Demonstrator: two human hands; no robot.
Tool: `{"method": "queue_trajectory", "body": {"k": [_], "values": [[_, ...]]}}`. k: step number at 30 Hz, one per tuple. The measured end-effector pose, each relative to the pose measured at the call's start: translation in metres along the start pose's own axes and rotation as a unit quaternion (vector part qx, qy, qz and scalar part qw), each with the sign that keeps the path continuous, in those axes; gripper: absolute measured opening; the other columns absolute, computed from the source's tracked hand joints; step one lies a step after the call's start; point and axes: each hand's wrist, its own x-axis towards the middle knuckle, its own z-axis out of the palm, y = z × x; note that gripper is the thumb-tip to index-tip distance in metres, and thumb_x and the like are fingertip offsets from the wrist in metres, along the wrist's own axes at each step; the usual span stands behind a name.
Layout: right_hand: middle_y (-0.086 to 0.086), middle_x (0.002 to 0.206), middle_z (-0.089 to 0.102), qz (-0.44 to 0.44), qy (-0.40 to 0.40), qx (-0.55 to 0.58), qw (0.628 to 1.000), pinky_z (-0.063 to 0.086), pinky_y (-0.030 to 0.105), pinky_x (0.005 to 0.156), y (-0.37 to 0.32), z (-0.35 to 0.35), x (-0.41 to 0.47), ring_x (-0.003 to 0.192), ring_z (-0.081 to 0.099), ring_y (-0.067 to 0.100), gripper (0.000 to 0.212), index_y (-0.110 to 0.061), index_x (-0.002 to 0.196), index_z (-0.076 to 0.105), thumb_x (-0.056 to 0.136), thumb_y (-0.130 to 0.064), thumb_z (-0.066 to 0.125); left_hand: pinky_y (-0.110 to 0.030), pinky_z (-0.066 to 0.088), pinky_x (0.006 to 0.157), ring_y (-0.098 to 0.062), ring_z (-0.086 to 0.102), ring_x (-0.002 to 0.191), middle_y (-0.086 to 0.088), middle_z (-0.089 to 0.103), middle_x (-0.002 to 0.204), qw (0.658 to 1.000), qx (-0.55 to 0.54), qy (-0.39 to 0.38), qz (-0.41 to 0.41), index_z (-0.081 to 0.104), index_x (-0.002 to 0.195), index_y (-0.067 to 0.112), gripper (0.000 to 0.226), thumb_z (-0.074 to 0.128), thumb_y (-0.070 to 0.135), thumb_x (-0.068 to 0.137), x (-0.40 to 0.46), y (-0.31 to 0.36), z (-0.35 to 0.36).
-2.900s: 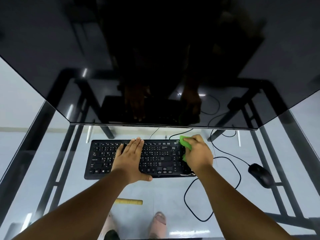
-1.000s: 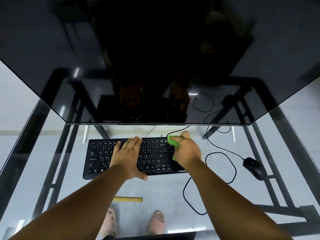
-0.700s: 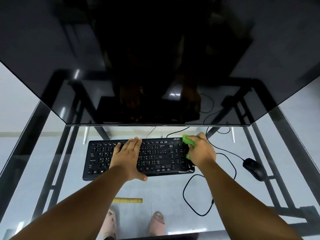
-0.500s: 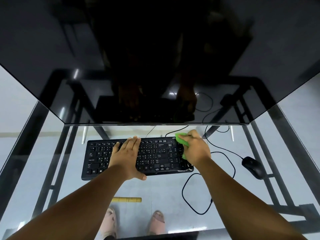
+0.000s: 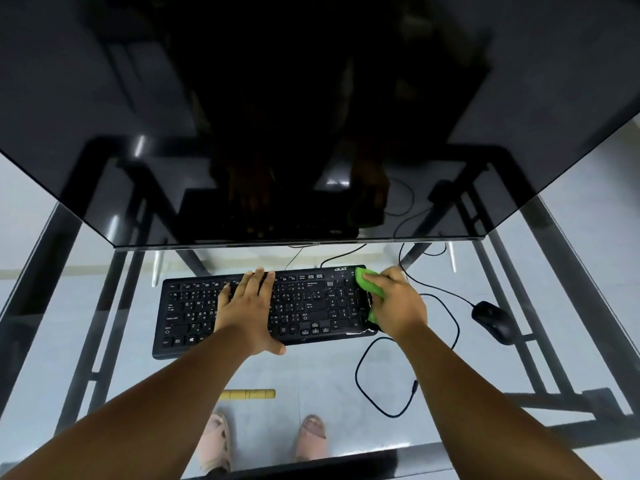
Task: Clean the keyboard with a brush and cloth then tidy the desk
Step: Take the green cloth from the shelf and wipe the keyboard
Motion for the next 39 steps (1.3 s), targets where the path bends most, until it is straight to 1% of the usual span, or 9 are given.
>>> {"method": "queue_trajectory", "body": {"k": [3,9,15,21,25,30,35,37,39], "values": [[-0.014,0.103,0.048,0.002,0.001,0.0,1.0,0.056,0.035,0.065,0.007,0.004,-0.016,0.085,0.061,0.018,0.05,-0.038,0.124,0.062,0.085,-0.007,0.058,-0.048,0.003,0.12,-0.019,-0.012,0.149,0.001,-0.015,0.161,1.0,-0.007,0.0,-0.004,-0.018,0.151,0.021,0.142,0.075,0.071,0.056,0.0,0.0,0.0],[-0.015,0.102,0.049,0.01,0.009,0.0,1.0,0.056,0.033,0.064,0.015,0.004,-0.03,0.085,0.062,0.016,0.045,-0.036,0.12,0.065,0.085,-0.008,0.06,-0.045,0.001,0.12,-0.017,-0.01,0.149,0.003,-0.013,0.161,1.0,-0.017,0.012,-0.003,-0.016,0.152,0.021,0.141,0.075,0.071,0.056,-0.003,0.0,0.0],[-0.014,0.103,0.044,0.033,0.013,0.02,0.999,0.055,0.031,0.066,-0.005,0.002,-0.001,0.063,0.062,0.01,0.041,-0.04,0.122,0.062,0.094,-0.012,0.052,-0.046,0.0,0.12,-0.015,-0.012,0.148,0.004,-0.014,0.161,1.0,-0.016,0.016,-0.005,-0.016,0.152,0.02,0.141,0.073,0.072,0.057,-0.004,-0.001,0.001],[-0.012,0.105,0.049,0.014,0.013,-0.002,1.0,0.057,0.035,0.066,0.009,0.005,-0.028,0.083,0.063,0.02,0.046,-0.037,0.121,0.064,0.086,-0.008,0.058,-0.045,0.0,0.12,-0.012,-0.014,0.147,0.007,-0.018,0.16,0.998,-0.042,0.042,-0.012,-0.019,0.151,0.021,0.138,0.071,0.073,0.059,-0.01,-0.003,0.009],[-0.011,0.102,0.051,0.008,0.04,0.025,0.999,0.057,0.035,0.064,0.019,0.015,-0.058,0.082,0.063,0.021,0.046,-0.035,0.118,0.067,0.082,-0.005,0.062,-0.042,0.003,0.12,-0.012,-0.011,0.148,0.008,-0.017,0.16,0.995,-0.061,0.077,-0.014,-0.016,0.152,0.022,0.131,0.067,0.072,0.065,-0.019,-0.003,0.017],[-0.019,0.104,0.052,-0.02,0.012,0.038,0.999,0.057,0.03,0.071,0.042,0.011,-0.076,0.089,0.064,0.013,0.045,-0.036,0.113,0.069,0.082,-0.003,0.065,-0.04,0.007,0.119,-0.014,-0.012,0.148,0.005,-0.017,0.161,0.993,-0.072,0.093,0.0,-0.013,0.153,0.02,0.113,0.057,0.069,0.078,-0.03,-0.001,0.029],[-0.014,0.105,0.049,0.036,0.03,0.03,0.998,0.057,0.034,0.07,0.036,0.006,-0.069,0.086,0.064,0.019,0.045,-0.035,0.117,0.068,0.085,-0.004,0.059,-0.039,0.005,0.12,-0.015,-0.013,0.148,0.003,-0.019,0.16,0.993,-0.069,0.099,0.002,-0.012,0.153,0.018,0.104,0.051,0.065,0.085,-0.033,0.001,0.037],[-0.014,0.105,0.048,0.037,0.035,0.049,0.997,0.057,0.036,0.07,0.028,0.01,-0.071,0.082,0.065,0.019,0.049,-0.037,0.118,0.067,0.085,-0.003,0.058,-0.039,0.005,0.12,-0.016,-0.013,0.148,0.002,-0.019,0.16,0.992,-0.067,0.104,0.007,-0.01,0.153,0.017,0.101,0.048,0.065,0.086,-0.034,0.001,0.038],[-0.015,0.108,0.049,0.024,0.035,0.051,0.998,0.058,0.034,0.071,0.03,0.013,-0.078,0.086,0.064,0.016,0.05,-0.038,0.119,0.066,0.084,-0.003,0.06,-0.038,0.005,0.12,-0.016,-0.012,0.148,0.002,-0.017,0.161,0.992,-0.068,0.108,0.013,-0.008,0.154,0.017,0.099,0.047,0.064,0.087,-0.036,-0.001,0.04]]}}
